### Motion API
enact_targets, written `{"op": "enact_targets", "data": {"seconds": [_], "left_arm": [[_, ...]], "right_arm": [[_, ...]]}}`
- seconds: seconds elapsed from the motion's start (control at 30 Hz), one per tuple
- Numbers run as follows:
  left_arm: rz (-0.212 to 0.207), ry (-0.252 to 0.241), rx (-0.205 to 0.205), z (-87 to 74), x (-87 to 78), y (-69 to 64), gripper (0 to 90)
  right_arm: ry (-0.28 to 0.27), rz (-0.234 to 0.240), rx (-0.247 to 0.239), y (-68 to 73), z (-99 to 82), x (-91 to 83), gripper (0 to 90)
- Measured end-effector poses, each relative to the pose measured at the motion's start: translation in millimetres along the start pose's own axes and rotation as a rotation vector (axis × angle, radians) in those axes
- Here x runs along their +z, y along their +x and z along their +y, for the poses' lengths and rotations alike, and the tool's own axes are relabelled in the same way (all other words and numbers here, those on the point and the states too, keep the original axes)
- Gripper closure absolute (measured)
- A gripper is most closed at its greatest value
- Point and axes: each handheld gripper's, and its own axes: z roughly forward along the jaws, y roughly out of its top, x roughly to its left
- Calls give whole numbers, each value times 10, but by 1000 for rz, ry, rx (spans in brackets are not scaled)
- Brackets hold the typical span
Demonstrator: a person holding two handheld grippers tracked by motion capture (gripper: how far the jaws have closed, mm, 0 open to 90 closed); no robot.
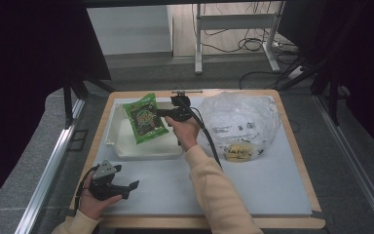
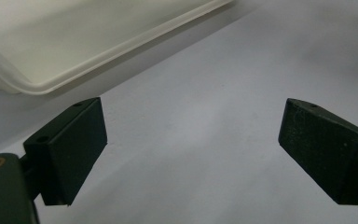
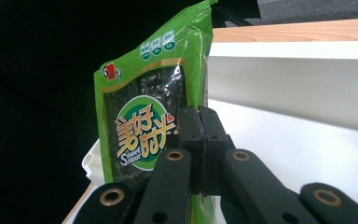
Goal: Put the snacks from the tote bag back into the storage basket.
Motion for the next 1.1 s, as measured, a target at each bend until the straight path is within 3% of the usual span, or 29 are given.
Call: {"op": "enact_targets", "data": {"seconds": [0.6,1.1], "left_arm": [[1,-6,0,1,-17,-2,80],[-2,-7,0,0,-18,1,80]], "right_arm": [[25,-16,-7,29,-96,255,897],[34,-77,-7,47,-135,462,897]]}}
